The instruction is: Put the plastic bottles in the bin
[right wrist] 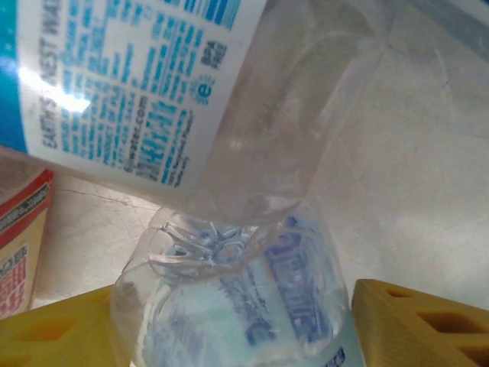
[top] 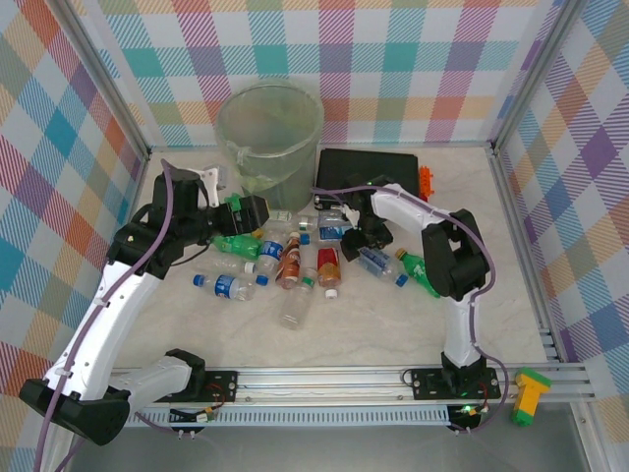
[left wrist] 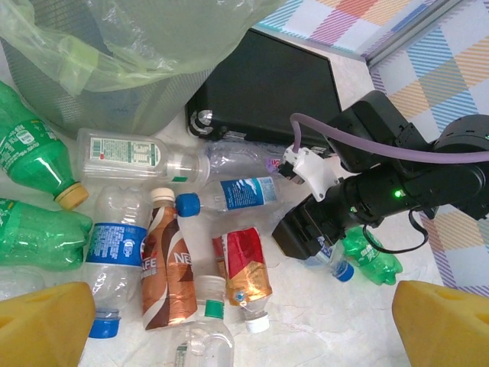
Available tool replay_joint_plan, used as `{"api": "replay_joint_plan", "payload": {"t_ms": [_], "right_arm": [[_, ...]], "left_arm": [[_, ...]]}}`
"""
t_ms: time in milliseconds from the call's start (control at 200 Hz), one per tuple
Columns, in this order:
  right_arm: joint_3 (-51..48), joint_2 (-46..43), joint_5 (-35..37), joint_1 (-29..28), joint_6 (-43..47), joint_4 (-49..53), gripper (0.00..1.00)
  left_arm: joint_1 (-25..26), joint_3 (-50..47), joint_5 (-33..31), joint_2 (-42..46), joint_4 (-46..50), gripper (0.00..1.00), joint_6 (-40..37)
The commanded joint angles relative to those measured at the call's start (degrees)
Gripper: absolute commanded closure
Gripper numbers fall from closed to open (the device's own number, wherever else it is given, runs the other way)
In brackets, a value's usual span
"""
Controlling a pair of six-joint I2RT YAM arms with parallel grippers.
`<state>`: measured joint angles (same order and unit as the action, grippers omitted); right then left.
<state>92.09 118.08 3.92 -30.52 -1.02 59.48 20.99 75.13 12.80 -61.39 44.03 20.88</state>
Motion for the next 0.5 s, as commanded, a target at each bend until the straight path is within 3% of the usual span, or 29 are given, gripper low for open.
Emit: {"api": "replay_joint_plan", "payload": {"t_ms": [0,275,495], "right_arm": [[1.08,1.61,-3.00,0.09,-1.13,1.45,0.30],[-1.75,1.65,-4.52,0.04,-2.53,0.44,0.29],[-2.52,0.40,-5.26,0.01,-4.28,0.46,0.42]], "left_arm": [[0.55,0.01,-0.32,0.30,1.49,0.01,-1.33],[0.56,-0.14,-0.58,0.93,2.11,0.00,-1.55],[0.54,-0.42,-0.24,0.94,2.08,0.00,-1.45]]}}
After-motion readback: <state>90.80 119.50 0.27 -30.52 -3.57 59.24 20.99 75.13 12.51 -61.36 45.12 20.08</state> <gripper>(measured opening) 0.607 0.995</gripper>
